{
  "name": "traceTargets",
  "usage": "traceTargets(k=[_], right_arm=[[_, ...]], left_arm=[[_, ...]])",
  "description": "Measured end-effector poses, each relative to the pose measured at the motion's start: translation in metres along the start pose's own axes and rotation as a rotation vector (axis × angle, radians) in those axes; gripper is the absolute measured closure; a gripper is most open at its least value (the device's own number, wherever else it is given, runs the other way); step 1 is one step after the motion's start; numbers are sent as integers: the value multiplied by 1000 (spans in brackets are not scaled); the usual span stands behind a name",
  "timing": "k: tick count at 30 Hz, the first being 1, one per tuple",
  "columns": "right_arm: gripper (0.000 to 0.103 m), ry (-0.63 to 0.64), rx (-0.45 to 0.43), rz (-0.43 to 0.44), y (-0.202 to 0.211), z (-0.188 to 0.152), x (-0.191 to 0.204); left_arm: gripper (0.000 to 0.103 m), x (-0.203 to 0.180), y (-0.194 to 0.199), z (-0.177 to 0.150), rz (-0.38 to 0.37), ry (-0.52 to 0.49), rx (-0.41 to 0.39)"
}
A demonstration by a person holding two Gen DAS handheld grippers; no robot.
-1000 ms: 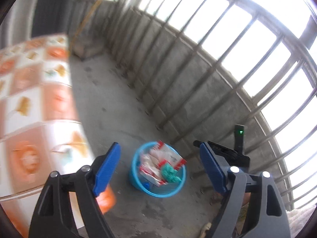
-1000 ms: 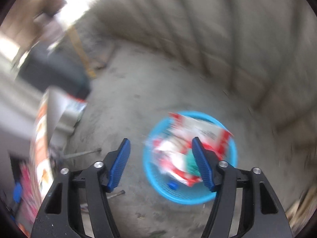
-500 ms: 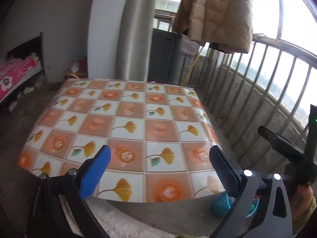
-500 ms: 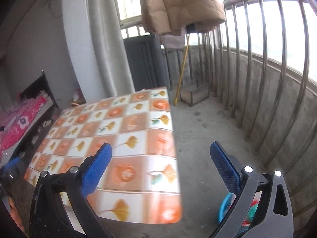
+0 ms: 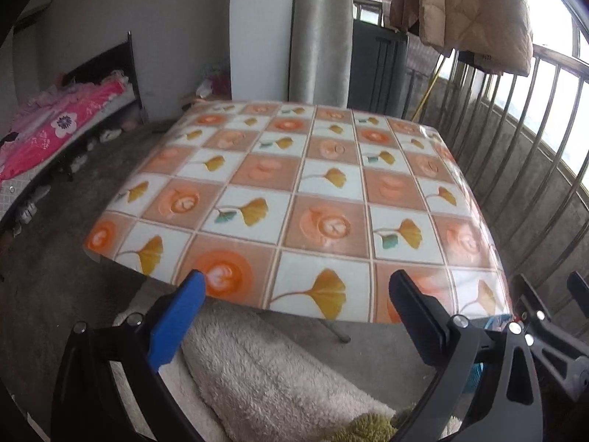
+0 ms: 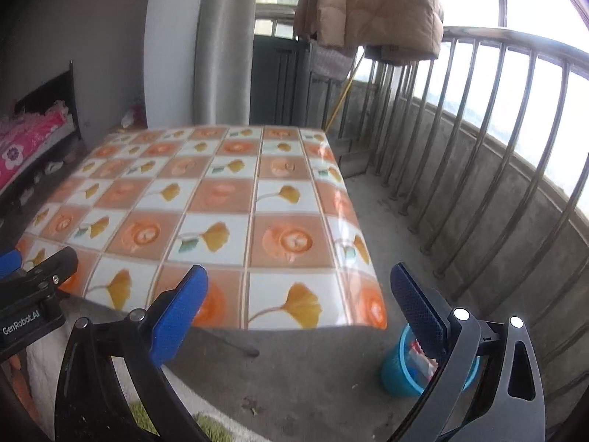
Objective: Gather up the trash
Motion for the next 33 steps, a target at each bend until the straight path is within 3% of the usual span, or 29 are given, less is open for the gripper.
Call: traceTargets(k=[3,9,33], right_arm=[[8,-16,61,-7,-1,-15,7],[8,-36,57,-61,14,-21,5],[8,-101,146,-95,-3,-34,-33]], left_arm=[[6,-3,-4,-13,-13,-26,40],[6,-8,-1,-20,-14,-62,55],[6,-54,0,-23,-24,-184,33]])
Point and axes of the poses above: each gripper's, at about its wrist camera, not at the fingertips, and y roughly against the way its jaws point, x to its left, z to its top, the point moved 1 cm from there along -y, roughly the way its jaws point, and after that the axes turned 10 degrees about y, right-handed, at the moved point
